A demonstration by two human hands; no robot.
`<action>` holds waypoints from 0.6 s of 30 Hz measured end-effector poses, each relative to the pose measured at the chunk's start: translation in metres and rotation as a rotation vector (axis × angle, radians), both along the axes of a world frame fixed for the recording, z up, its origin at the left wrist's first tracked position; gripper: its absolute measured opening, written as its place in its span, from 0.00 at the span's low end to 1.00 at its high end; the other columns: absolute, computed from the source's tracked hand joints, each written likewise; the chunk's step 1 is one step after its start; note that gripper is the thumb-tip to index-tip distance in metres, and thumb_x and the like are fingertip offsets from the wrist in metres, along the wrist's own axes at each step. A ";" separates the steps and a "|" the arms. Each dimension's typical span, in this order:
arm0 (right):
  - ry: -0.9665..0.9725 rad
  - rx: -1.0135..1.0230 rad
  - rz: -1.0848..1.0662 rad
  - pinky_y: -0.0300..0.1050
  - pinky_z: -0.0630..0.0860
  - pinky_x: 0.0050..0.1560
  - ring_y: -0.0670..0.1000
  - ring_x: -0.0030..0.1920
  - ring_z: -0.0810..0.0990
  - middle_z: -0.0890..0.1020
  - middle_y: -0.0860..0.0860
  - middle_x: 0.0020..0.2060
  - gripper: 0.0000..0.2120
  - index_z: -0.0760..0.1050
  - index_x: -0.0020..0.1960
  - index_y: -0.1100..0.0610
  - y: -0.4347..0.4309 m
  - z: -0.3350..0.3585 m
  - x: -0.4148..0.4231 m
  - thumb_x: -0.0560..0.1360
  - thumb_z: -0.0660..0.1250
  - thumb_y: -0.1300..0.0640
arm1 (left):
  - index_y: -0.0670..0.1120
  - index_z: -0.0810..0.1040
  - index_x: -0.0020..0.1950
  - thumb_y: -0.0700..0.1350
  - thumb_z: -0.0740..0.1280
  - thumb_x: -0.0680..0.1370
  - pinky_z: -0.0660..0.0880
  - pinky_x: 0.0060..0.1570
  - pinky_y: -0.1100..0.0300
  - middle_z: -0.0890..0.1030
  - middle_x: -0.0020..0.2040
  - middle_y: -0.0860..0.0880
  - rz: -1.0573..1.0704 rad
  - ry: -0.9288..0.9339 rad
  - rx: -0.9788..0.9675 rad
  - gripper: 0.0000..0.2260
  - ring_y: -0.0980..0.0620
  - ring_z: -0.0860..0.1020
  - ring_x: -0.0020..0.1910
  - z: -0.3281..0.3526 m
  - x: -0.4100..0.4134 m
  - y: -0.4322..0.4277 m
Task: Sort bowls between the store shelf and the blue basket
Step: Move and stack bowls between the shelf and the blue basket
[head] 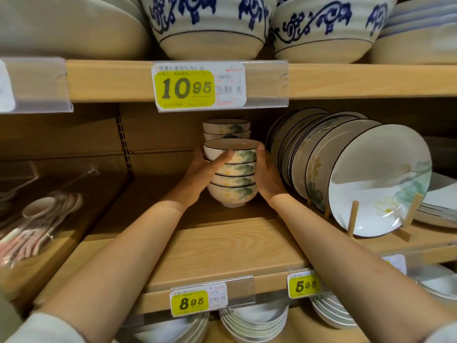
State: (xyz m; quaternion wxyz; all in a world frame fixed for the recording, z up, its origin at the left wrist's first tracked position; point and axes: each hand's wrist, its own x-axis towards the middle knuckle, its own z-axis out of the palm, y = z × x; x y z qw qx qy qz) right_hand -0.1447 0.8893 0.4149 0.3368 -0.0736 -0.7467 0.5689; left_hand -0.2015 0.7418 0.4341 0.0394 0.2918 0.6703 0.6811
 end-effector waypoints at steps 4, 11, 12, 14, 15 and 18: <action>-0.064 -0.129 -0.089 0.49 0.56 0.73 0.55 0.74 0.63 0.66 0.53 0.75 0.31 0.61 0.76 0.50 -0.006 0.019 0.020 0.80 0.44 0.35 | 0.50 0.65 0.74 0.59 0.72 0.71 0.65 0.61 0.55 0.72 0.69 0.53 0.100 -0.185 0.047 0.35 0.54 0.70 0.65 0.024 0.014 -0.018; 0.011 -0.376 -0.112 0.51 0.68 0.69 0.51 0.61 0.77 0.80 0.49 0.60 0.27 0.73 0.66 0.53 -0.040 0.021 0.096 0.80 0.49 0.36 | 0.49 0.76 0.62 0.49 0.64 0.78 0.76 0.50 0.59 0.82 0.55 0.53 0.079 -0.273 0.167 0.13 0.56 0.80 0.53 0.011 0.092 -0.060; 0.054 -0.404 -0.087 0.50 0.71 0.67 0.49 0.60 0.78 0.81 0.49 0.60 0.27 0.73 0.67 0.54 -0.047 0.016 0.111 0.81 0.50 0.38 | 0.49 0.77 0.61 0.50 0.65 0.78 0.77 0.53 0.57 0.83 0.55 0.53 0.083 -0.254 0.196 0.13 0.56 0.80 0.54 0.006 0.105 -0.068; 0.144 -0.470 -0.047 0.45 0.76 0.60 0.46 0.56 0.82 0.84 0.49 0.54 0.23 0.77 0.61 0.54 -0.061 0.007 0.142 0.82 0.52 0.41 | 0.52 0.79 0.56 0.50 0.64 0.77 0.77 0.55 0.55 0.84 0.53 0.53 0.099 -0.189 0.231 0.10 0.56 0.81 0.55 -0.004 0.130 -0.083; 0.170 -0.504 -0.033 0.44 0.78 0.56 0.46 0.53 0.84 0.86 0.50 0.50 0.21 0.79 0.57 0.54 -0.066 0.001 0.156 0.82 0.53 0.43 | 0.52 0.79 0.55 0.49 0.63 0.78 0.77 0.55 0.54 0.84 0.54 0.52 0.111 -0.171 0.237 0.09 0.56 0.81 0.55 -0.009 0.144 -0.089; 0.183 -0.594 0.034 0.45 0.79 0.52 0.50 0.51 0.85 0.87 0.53 0.47 0.17 0.81 0.52 0.56 -0.077 -0.013 0.196 0.82 0.56 0.50 | 0.48 0.80 0.56 0.45 0.61 0.80 0.77 0.55 0.53 0.85 0.52 0.50 0.132 -0.196 0.252 0.10 0.54 0.83 0.54 -0.026 0.185 -0.105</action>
